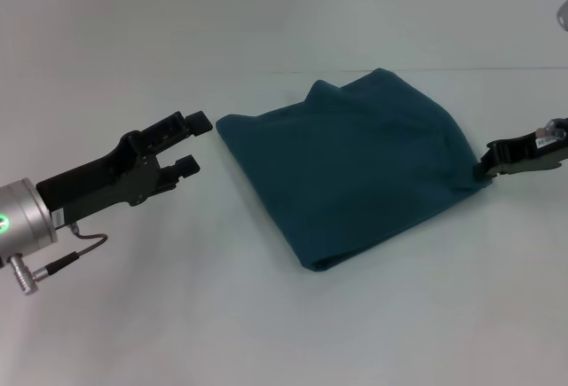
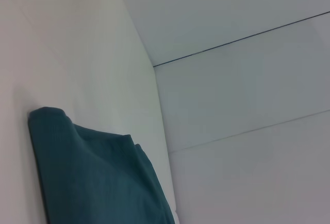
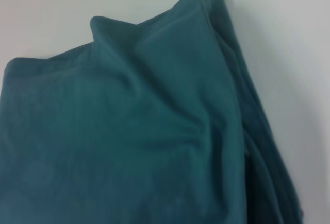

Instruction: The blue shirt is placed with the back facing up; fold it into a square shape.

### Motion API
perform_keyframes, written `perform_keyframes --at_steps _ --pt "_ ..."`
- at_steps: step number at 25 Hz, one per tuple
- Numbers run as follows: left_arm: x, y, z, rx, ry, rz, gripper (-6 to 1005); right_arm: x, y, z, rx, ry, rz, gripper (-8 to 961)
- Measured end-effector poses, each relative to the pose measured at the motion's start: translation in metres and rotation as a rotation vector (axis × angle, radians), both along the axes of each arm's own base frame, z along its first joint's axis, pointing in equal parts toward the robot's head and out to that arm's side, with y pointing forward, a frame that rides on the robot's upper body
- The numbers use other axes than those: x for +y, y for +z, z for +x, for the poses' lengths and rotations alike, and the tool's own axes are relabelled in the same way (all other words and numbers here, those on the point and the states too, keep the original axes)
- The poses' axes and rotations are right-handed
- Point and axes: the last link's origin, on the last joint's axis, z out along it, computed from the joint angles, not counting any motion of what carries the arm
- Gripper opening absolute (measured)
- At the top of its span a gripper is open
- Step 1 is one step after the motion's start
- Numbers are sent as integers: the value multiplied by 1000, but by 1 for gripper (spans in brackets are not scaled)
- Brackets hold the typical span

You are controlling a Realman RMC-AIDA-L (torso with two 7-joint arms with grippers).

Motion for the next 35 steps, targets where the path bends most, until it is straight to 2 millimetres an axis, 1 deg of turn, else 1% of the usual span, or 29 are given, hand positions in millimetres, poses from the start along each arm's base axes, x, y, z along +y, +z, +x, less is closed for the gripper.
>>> perform_keyframes --at_steps 7,14,21,25,29,32,35 --pt "-1 0 0 -2 1 1 946 3 12 3 -11 -2 18 1" --pt "-1 0 0 -4 1 1 946 7 15 4 -20 3 44 1" --pt "-1 1 -1 -6 2 2 944 7 12 3 -23 7 43 4" --pt "-1 0 -1 -4 3 1 943 8 14 8 -58 -21 60 10" --pt "-1 0 -1 -4 3 2 941 12 20 18 -134 -73 112 99" --pt "-1 0 -1 -5 3 2 941 17 30 25 -206 -118 177 166" --pt "-2 -1 1 -6 -4 -11 940 19 42 18 -170 -114 208 238"
